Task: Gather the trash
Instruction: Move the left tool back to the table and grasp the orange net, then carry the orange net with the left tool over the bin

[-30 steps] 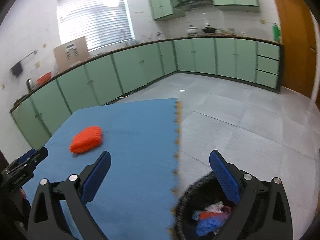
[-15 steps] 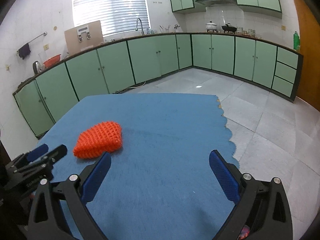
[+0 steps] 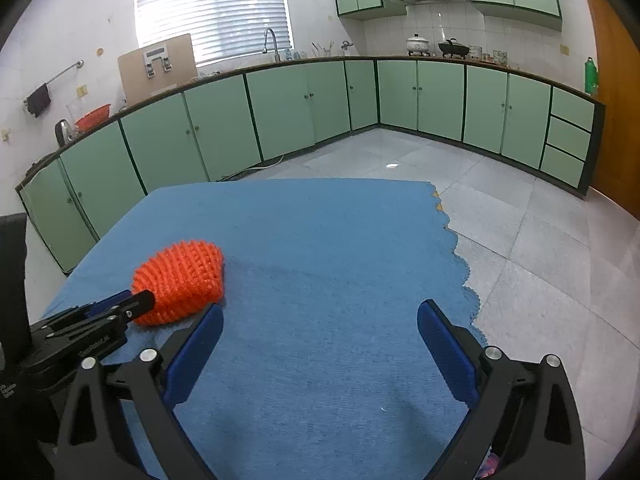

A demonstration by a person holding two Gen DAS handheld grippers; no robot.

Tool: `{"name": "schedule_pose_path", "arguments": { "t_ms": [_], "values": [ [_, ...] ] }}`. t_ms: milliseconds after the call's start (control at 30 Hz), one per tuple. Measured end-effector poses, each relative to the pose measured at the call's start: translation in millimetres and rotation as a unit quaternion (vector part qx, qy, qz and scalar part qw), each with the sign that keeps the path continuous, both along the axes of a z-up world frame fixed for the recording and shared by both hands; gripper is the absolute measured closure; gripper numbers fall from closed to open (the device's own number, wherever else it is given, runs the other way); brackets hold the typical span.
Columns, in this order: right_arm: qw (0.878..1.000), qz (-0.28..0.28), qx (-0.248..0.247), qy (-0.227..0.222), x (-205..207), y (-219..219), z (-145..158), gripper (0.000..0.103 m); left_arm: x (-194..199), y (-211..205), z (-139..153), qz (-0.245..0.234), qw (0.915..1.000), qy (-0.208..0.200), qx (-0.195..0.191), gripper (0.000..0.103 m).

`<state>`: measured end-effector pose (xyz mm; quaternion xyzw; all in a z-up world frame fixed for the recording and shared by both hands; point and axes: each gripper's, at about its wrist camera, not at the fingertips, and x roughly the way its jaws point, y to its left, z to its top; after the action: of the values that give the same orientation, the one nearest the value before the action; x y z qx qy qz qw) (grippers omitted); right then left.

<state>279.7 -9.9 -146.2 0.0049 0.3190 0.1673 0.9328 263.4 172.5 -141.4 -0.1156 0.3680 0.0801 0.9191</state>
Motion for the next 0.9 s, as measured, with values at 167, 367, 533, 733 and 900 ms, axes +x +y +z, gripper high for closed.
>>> {"name": "schedule_pose_path", "arguments": {
  "t_ms": [167, 367, 533, 733, 900],
  "values": [
    [1.000, 0.003, 0.001, -0.001, -6, -4, 1, 0.008, -13, -2, 8, 0.010, 0.9998, -0.015, -0.002, 0.087],
    [1.000, 0.001, 0.003, -0.009, -19, -16, 10, 0.008, -49, -10, 29, 0.014, 0.9988, -0.047, -0.005, 0.089],
    [1.000, -0.003, 0.003, -0.014, -33, -31, 16, 0.008, -79, -26, 39, -0.003, 0.9985, -0.054, -0.010, 0.089],
    [1.000, -0.013, 0.011, -0.015, -54, -54, 27, 0.008, -100, -51, 46, -0.027, 0.9979, -0.058, -0.008, 0.089],
    [0.999, -0.022, 0.017, -0.024, -75, -74, 40, 0.008, -110, -76, 51, -0.053, 0.9963, -0.066, -0.011, 0.089]
  ]
}}
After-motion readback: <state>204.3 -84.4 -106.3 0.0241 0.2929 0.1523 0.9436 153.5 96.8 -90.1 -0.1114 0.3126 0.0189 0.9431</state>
